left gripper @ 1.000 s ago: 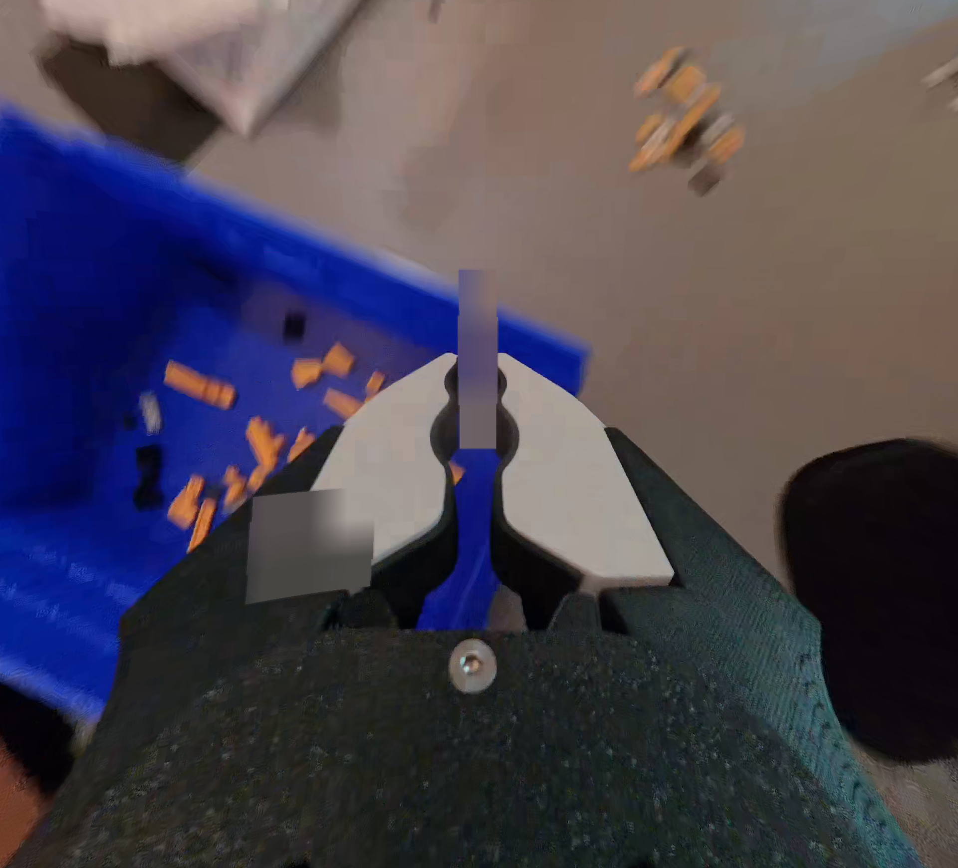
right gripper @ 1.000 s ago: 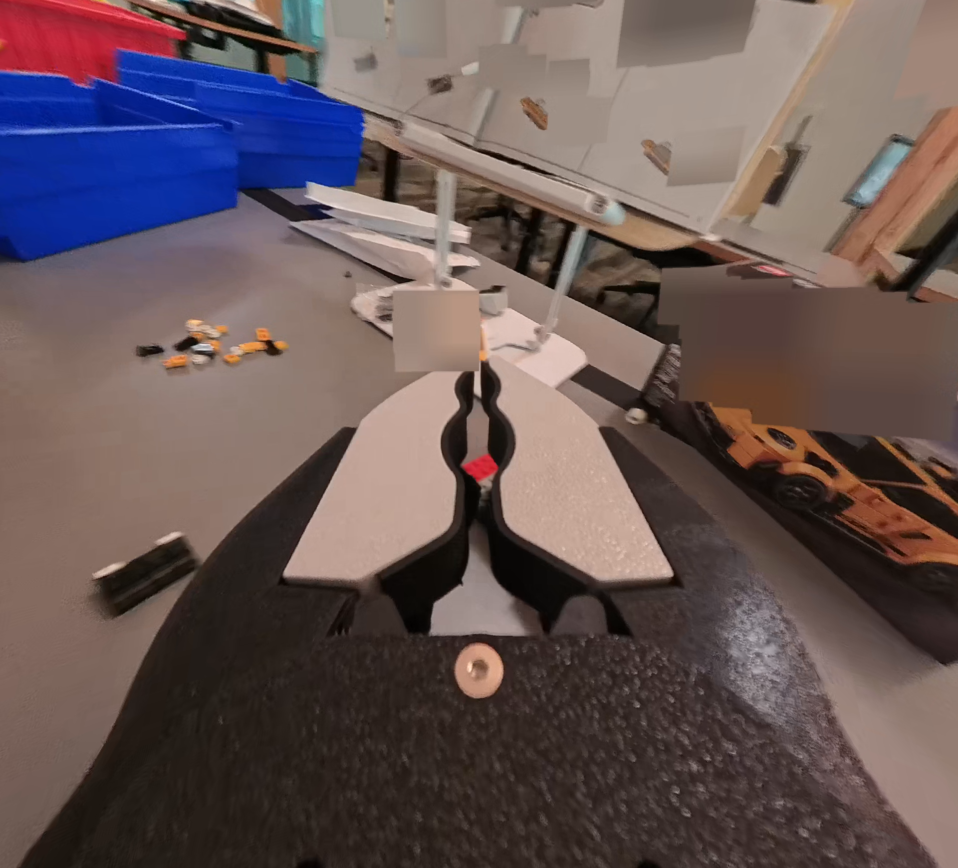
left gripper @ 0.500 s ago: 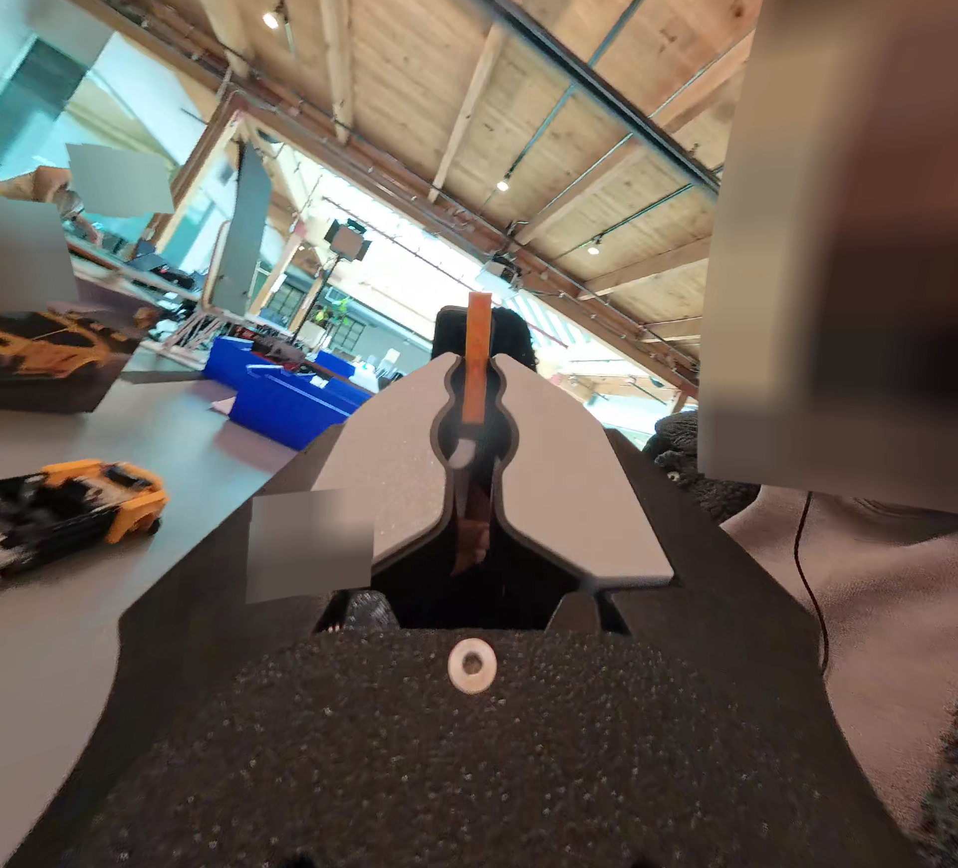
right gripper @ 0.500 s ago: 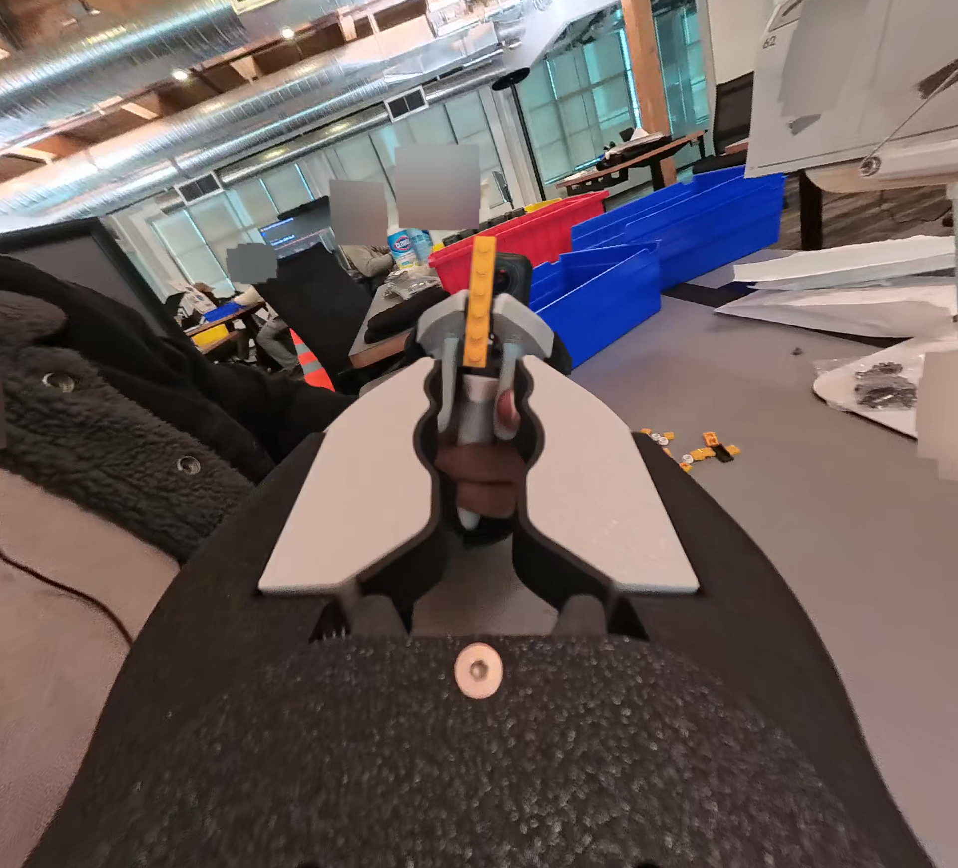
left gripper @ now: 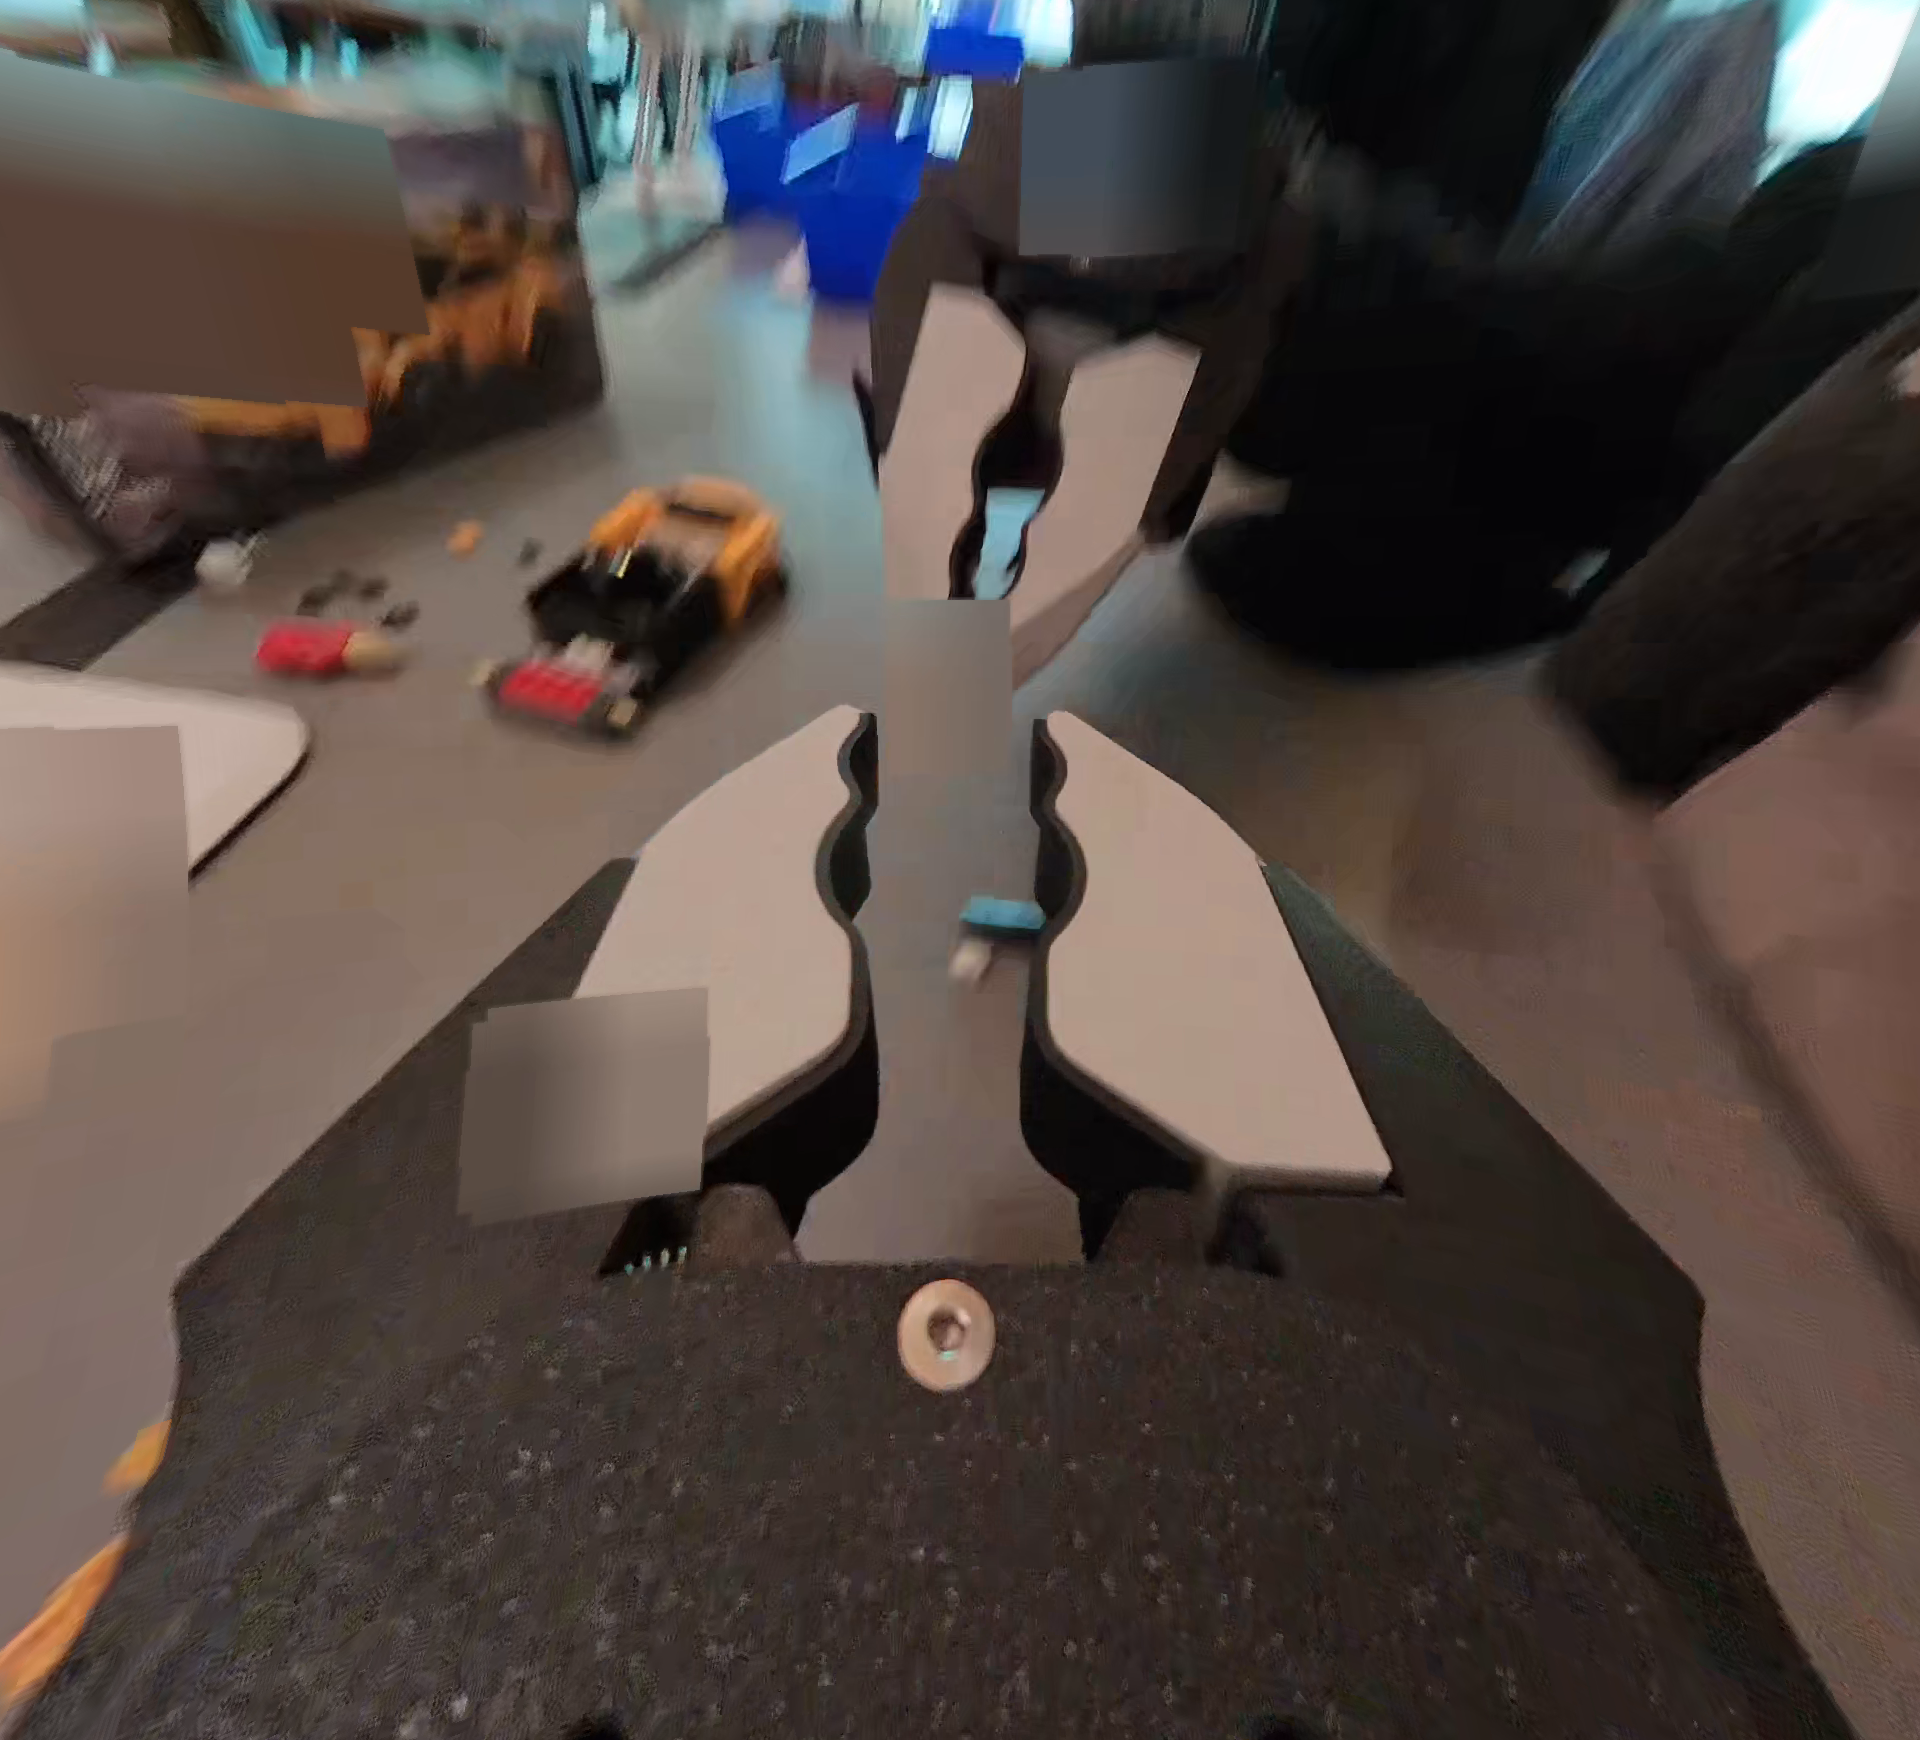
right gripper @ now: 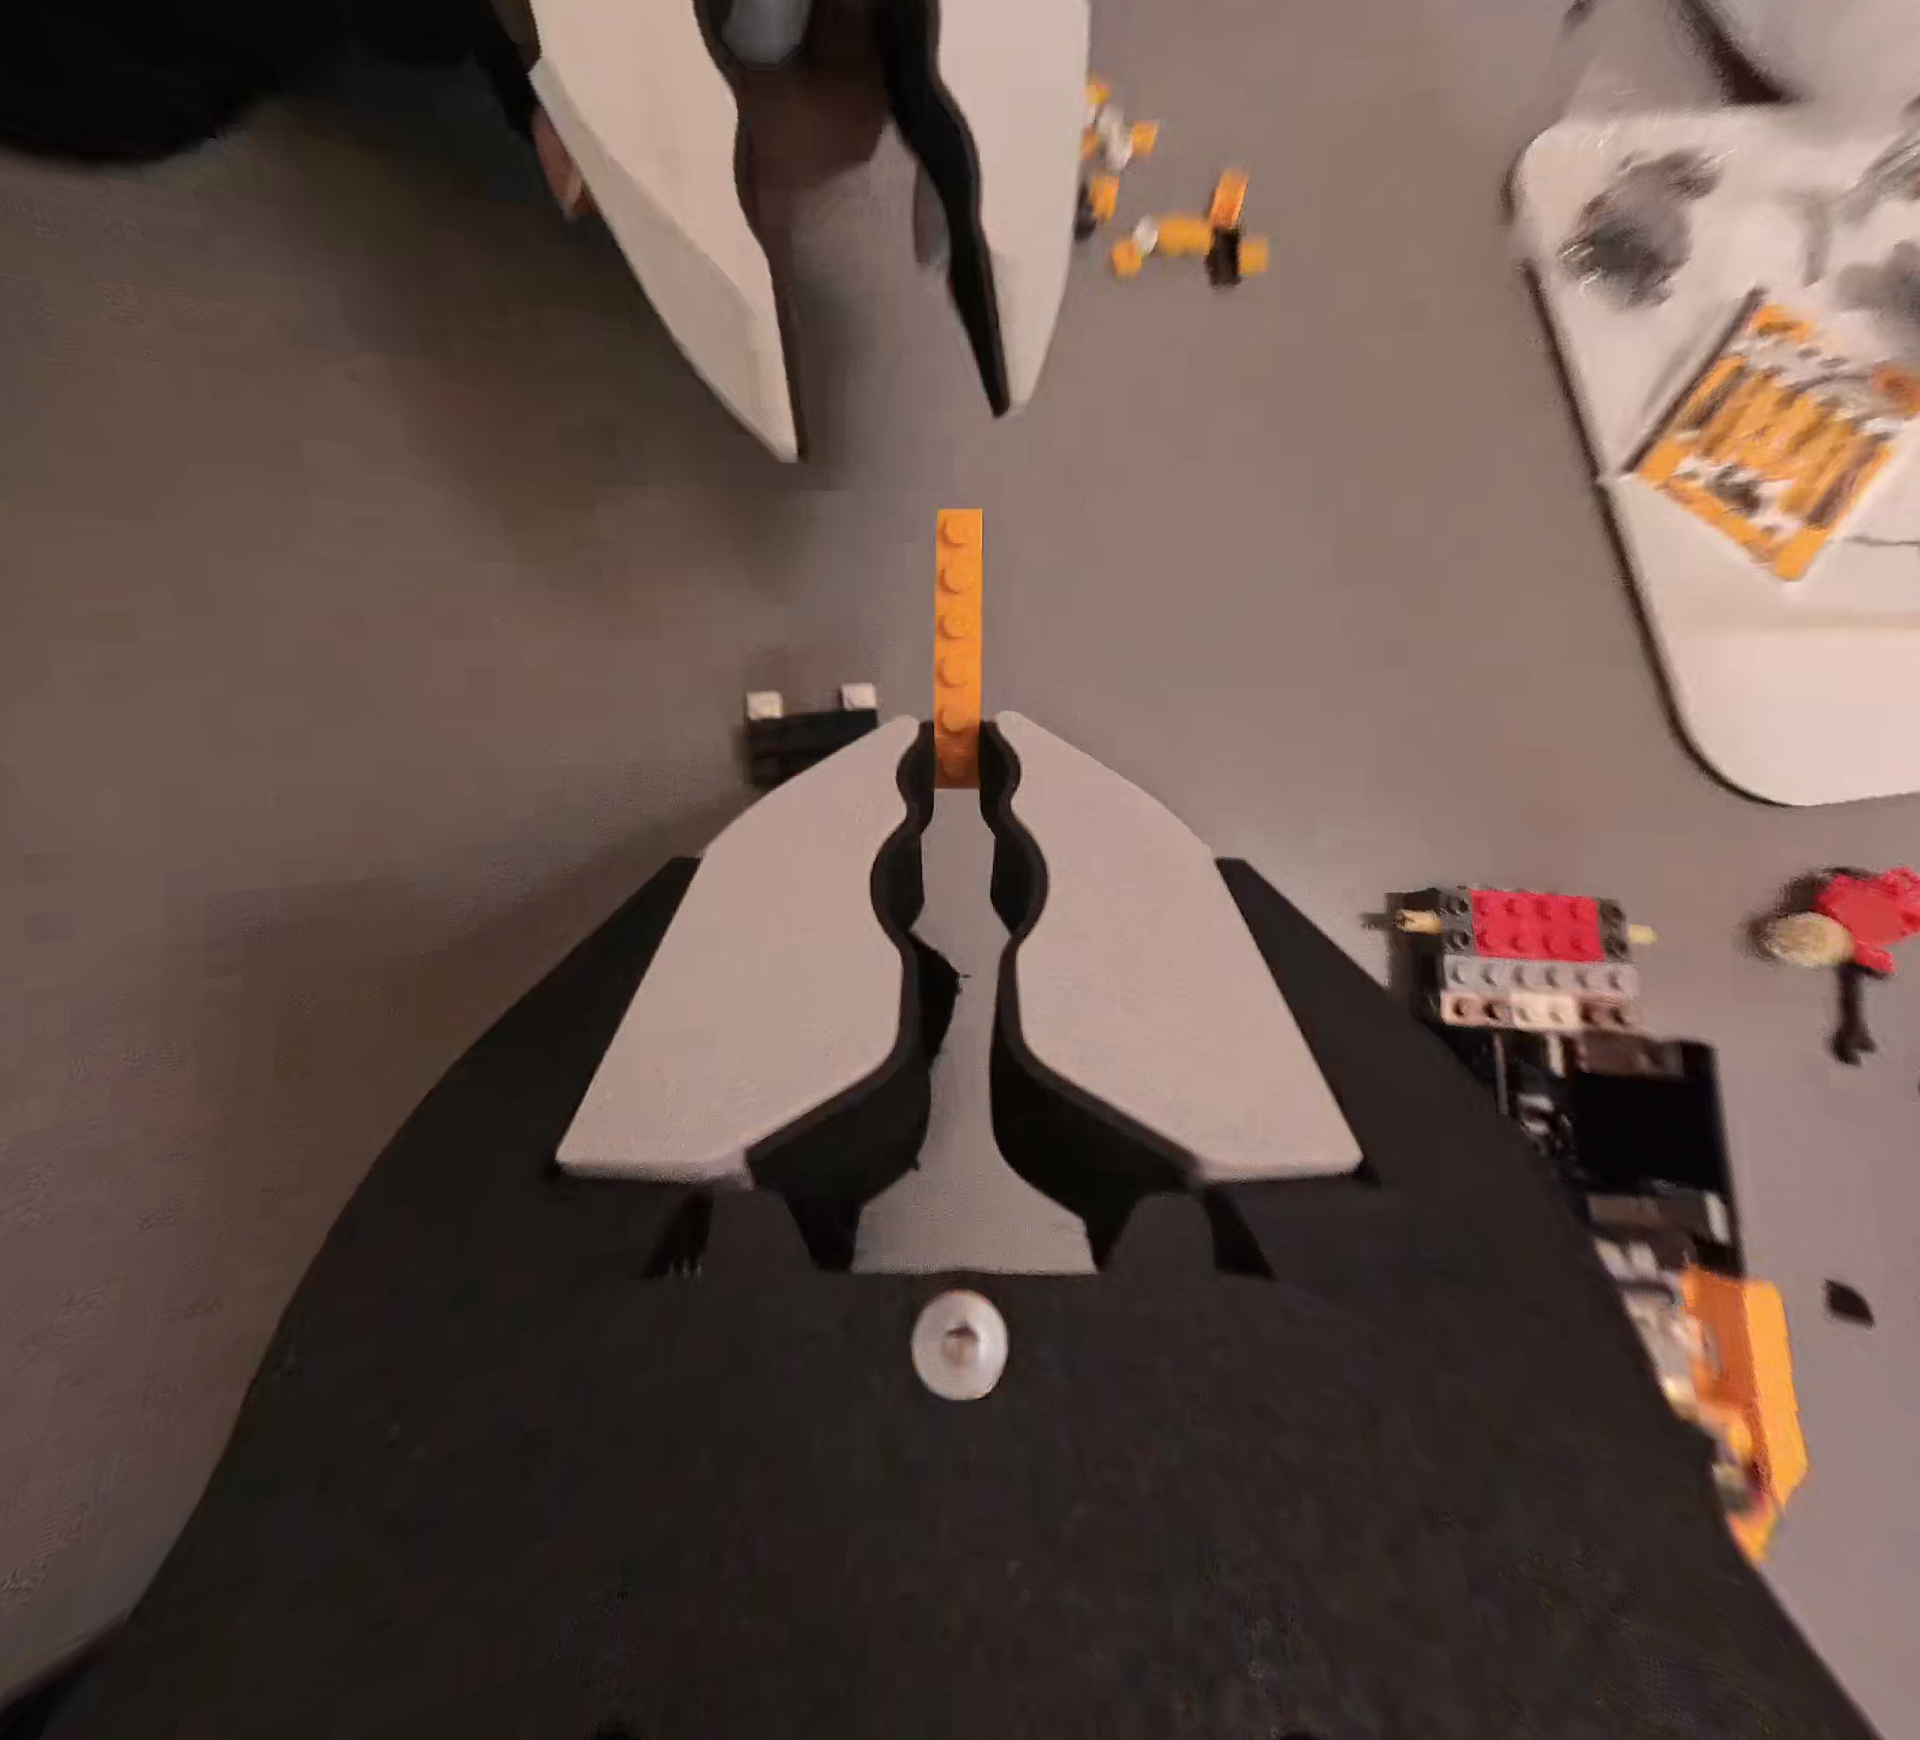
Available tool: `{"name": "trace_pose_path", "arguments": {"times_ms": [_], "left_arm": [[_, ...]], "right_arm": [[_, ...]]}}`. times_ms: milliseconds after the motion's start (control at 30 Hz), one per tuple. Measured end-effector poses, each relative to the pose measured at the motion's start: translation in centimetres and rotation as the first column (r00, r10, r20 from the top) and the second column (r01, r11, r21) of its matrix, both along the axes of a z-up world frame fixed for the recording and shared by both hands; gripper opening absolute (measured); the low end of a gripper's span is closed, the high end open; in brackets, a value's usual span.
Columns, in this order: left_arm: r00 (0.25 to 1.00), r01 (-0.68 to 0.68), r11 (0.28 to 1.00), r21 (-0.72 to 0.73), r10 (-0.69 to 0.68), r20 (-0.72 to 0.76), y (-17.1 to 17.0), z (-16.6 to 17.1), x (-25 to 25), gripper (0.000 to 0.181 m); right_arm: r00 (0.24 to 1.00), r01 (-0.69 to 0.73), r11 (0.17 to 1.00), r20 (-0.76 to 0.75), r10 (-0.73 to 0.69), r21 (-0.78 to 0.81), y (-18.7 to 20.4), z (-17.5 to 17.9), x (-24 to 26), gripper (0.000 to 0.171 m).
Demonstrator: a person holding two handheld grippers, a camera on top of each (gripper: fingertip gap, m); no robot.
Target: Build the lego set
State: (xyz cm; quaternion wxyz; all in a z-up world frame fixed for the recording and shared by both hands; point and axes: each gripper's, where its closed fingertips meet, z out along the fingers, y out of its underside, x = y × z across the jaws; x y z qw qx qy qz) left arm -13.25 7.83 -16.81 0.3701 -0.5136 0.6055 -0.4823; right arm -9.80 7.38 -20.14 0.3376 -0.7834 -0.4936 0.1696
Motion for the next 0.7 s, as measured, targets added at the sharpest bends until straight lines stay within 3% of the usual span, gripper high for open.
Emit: {"name": "trace_pose_path", "arguments": {"times_ms": [133,200,467,533,700], "left_arm": [[0.941,0.007,0.974,0.228,0.070,-0.331,2.6,-6.3,-0.5,0.032],[0.907,0.043,0.963,0.265,0.073,-0.414,3.3,-7.8,-0.7,0.031],[0.880,0.077,0.970,0.229,0.041,-0.474,4.0,-9.4,0.0,0.009],[0.877,0.071,0.972,0.225,0.046,-0.479,4.1,-9.4,-0.1,0.009],[0.873,0.066,0.973,0.221,0.051,-0.485,3.9,-9.3,-0.2,0.017]], "right_arm": [[0.991,-0.086,0.993,0.101,0.094,-0.075,2.1,-3.8,-0.4,0.008],[0.986,-0.110,0.987,0.109,0.123,-0.116,2.8,-4.6,-0.7,0.008],[0.986,-0.127,0.983,0.095,0.140,-0.130,4.0,-6.0,-1.5,0.010],[0.986,-0.100,0.988,0.122,0.114,-0.115,4.3,-6.0,-0.8,0.019],[0.998,-0.023,0.999,0.064,0.026,-0.042,3.7,-4.5,0.1,0.021]]}}
